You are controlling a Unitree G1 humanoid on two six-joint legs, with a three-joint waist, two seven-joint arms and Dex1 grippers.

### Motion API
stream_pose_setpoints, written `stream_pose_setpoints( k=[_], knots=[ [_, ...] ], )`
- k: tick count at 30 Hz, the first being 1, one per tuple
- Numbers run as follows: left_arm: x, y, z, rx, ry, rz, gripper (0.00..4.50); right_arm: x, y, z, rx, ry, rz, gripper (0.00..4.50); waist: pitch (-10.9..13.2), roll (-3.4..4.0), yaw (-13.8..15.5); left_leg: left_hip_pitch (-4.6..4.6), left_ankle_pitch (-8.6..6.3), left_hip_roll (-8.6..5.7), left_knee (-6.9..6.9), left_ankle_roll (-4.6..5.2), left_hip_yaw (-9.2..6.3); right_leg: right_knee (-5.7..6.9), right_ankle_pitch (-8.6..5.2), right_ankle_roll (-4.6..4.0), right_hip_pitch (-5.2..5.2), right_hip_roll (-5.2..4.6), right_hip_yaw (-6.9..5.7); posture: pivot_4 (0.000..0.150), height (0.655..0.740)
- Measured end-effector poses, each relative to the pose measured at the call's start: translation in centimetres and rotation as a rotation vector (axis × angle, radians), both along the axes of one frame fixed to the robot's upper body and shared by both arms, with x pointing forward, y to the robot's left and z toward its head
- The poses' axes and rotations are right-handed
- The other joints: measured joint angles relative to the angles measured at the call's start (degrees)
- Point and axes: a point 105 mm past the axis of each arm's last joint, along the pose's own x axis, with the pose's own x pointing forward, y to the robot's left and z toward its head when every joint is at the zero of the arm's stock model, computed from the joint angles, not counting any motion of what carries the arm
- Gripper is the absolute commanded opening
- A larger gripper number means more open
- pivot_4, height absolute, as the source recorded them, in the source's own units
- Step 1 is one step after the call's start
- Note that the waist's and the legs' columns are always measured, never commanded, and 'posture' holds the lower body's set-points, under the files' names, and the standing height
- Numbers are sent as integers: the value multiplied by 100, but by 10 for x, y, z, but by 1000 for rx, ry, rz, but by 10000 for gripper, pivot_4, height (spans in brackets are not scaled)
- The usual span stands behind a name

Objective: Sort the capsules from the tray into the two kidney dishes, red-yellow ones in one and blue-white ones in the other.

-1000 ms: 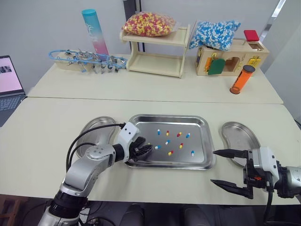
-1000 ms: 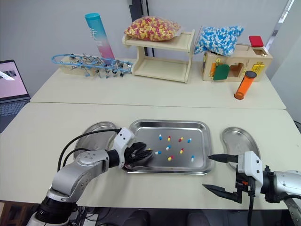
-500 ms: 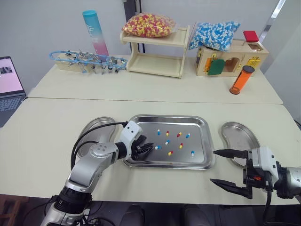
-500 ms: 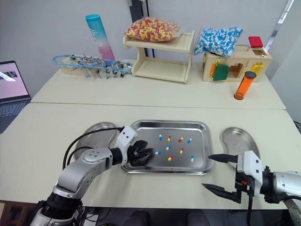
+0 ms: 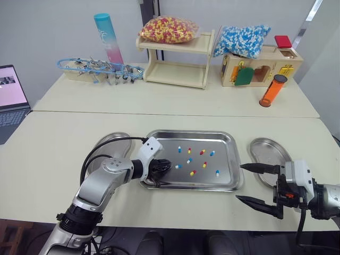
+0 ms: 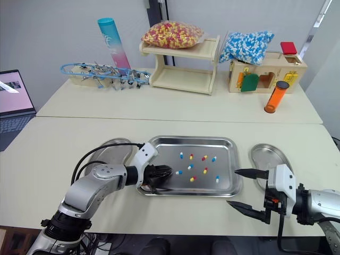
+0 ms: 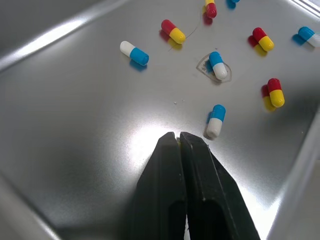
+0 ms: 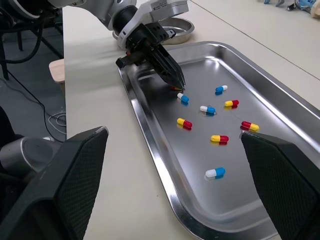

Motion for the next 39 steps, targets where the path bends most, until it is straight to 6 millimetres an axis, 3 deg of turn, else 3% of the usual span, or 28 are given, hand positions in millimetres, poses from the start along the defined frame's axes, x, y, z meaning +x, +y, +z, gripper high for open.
stream_pose_setpoints(
  k=[6, 12, 15, 18, 20, 26, 31, 39],
  knots=[
    [7, 28, 19, -9, -25, 29, 220, 2, 2, 1, 2, -4, -1, 45000, 5, -7, -9, -7, 0, 0, -2, 0, -2, 2, 0, 0, -10, 0, -1, 1500, 7400],
    [15, 71, 93, -174, -124, 50, 220, 4, 2, 3, 5, -7, 2, 45000, 10, -15, -4, -32, 0, 0, -1, -1, -10, 0, 0, 0, -32, 0, -11, 1500, 7400],
    [9, 102, 108, -167, -110, 83, 220, 4, 3, 3, 6, -1, 3, 45000, 12, -12, -33, -31, 0, 0, -6, 0, -7, 0, 0, -1, -38, 1, -6, 1500, 7400],
    [5, 131, 102, -88, -92, 139, 220, 4, 5, 4, 13, 0, 15, 45000, 13, -11, -41, -30, 0, 0, -5, 0, -7, 2, 0, -1, -38, 0, -5, 1500, 7400],
    [1, 156, 85, -11, -65, 195, 220, 4, 8, 6, 21, 0, 32, 45000, 14, -8, -45, -30, 0, 0, -6, 0, -5, 2, 0, -1, -39, 0, -4, 1500, 7400],
    [0, 172, 58, 31, -26, 218, 220, 5, 13, 6, 23, 11, 58, 45000, 21, -20, 31, -43, 0, 0, -3, 0, -9, 1, 0, -1, -43, 0, -10, 1500, 7400],
    [2, 166, 43, -14, -28, 198, 13143, 5, 16, 6, 23, 13, 70, 45000, 22, -21, 4, -43, 0, 1, -4, 0, -10, 4, 0, -1, -47, 0, -10, 1500, 7400],
    [3, 169, 54, -62, -17, 198, 37984, 3, 16, 4, 22, 23, 70, 45000, 22, -21, -12, -42, 0, 1, -4, 0, -9, 8, 0, -1, -49, 1, -9, 1500, 7400]
  ],
)
